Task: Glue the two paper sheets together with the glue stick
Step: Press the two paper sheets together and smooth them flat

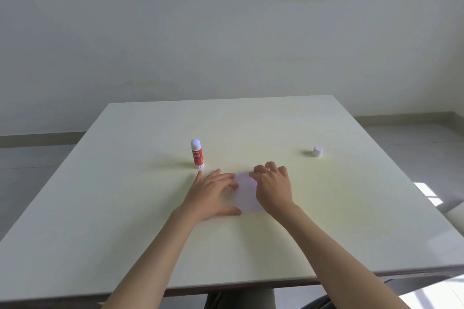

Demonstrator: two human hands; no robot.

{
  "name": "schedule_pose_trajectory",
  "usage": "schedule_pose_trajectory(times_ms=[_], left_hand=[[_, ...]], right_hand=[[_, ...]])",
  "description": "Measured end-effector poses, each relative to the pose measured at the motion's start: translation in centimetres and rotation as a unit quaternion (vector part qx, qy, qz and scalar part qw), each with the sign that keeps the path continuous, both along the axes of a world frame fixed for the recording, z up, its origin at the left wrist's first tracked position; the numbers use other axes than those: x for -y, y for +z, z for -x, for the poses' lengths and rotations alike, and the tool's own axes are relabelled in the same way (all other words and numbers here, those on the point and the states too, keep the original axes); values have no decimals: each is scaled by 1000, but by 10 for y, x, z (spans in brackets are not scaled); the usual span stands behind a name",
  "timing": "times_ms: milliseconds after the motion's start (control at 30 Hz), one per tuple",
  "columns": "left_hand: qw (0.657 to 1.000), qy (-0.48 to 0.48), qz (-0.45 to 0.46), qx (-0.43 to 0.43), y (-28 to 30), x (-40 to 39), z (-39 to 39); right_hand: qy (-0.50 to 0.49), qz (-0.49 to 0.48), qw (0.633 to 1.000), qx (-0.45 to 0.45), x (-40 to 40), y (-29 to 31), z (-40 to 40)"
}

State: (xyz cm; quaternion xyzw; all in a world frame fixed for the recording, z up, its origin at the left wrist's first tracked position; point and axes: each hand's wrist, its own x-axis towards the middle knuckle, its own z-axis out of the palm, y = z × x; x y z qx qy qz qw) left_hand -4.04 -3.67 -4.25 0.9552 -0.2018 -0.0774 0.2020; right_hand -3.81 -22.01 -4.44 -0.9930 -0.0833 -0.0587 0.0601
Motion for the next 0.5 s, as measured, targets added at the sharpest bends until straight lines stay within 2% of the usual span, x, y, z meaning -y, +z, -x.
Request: schedule_pose_trajectory(times_ms=[200,367,500], left_hand=[[996,8,81,-21,-11,-4,5],[996,9,90,-9,-15,-4,5],[996,8,91,2,-17,-4,5]], right_hand=[[4,-6,1000,6,-6,6,-4],[72,-7,997,2,-24,4,-1],[67,-5,998,-1,-21,4,-3]])
